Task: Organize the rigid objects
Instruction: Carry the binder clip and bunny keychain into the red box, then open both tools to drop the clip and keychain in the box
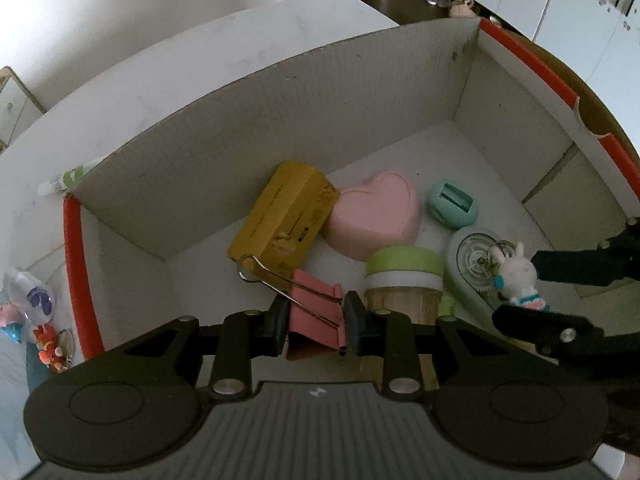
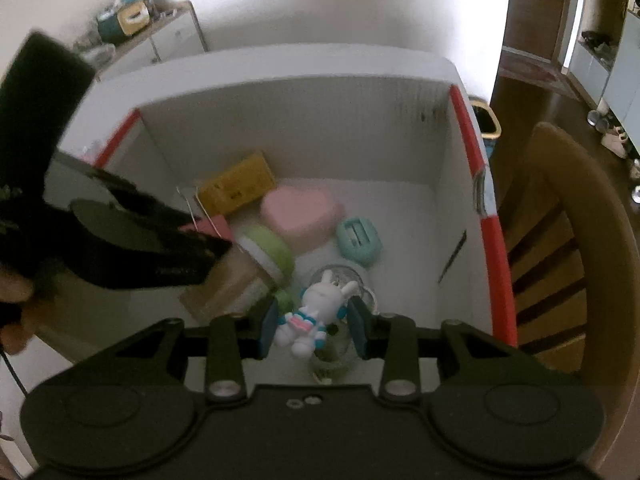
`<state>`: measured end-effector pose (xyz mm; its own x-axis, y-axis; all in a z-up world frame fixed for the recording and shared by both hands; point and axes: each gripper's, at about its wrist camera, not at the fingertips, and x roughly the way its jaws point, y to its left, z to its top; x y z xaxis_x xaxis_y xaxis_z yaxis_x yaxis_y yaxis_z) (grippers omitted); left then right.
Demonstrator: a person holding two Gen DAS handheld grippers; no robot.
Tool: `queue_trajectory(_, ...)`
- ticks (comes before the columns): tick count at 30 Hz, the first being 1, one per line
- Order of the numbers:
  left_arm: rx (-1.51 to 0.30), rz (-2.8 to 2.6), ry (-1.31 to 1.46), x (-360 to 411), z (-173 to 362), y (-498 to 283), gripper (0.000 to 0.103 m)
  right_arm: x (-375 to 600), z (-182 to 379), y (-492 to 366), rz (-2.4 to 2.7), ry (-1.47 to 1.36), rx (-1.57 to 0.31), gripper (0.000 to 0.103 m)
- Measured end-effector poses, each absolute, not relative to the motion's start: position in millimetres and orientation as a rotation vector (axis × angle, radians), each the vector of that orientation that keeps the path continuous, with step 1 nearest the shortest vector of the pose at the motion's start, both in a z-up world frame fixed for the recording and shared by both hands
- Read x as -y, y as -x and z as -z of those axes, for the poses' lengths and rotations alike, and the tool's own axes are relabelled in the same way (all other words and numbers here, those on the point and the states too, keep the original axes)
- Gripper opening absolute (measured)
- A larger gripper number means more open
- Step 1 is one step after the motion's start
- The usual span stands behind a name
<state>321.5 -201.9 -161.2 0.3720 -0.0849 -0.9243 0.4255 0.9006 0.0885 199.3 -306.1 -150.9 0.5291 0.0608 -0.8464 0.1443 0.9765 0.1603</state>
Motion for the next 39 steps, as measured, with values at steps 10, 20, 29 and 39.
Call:
queue_trajectory(10,-1.167,0.314,-0.331,202.9,160.0,-322.3,0.029,308.8,162.3,-198.2,0.052,-0.21,-1.076,0.037)
queue_trajectory(20,-1.185,0.285,-0.295,191.4,152.7,-324.5,0.029,310.6,161.7,-197.3,0.061,-0.235,-1.075,0.039)
queue_trajectory(29,-1.119,0.301,-0.273,187.3,135.0,-306.3,0.029,308.7,153.2,-191.5,0.055,-0.254,-1.045,0.05)
queue_trajectory(39,-1.004,0.333,-0.254,184.0,100.4,-279.7,0.029,307.3,126.3,-176.1,0.037,-0.277,-0.973,0.062)
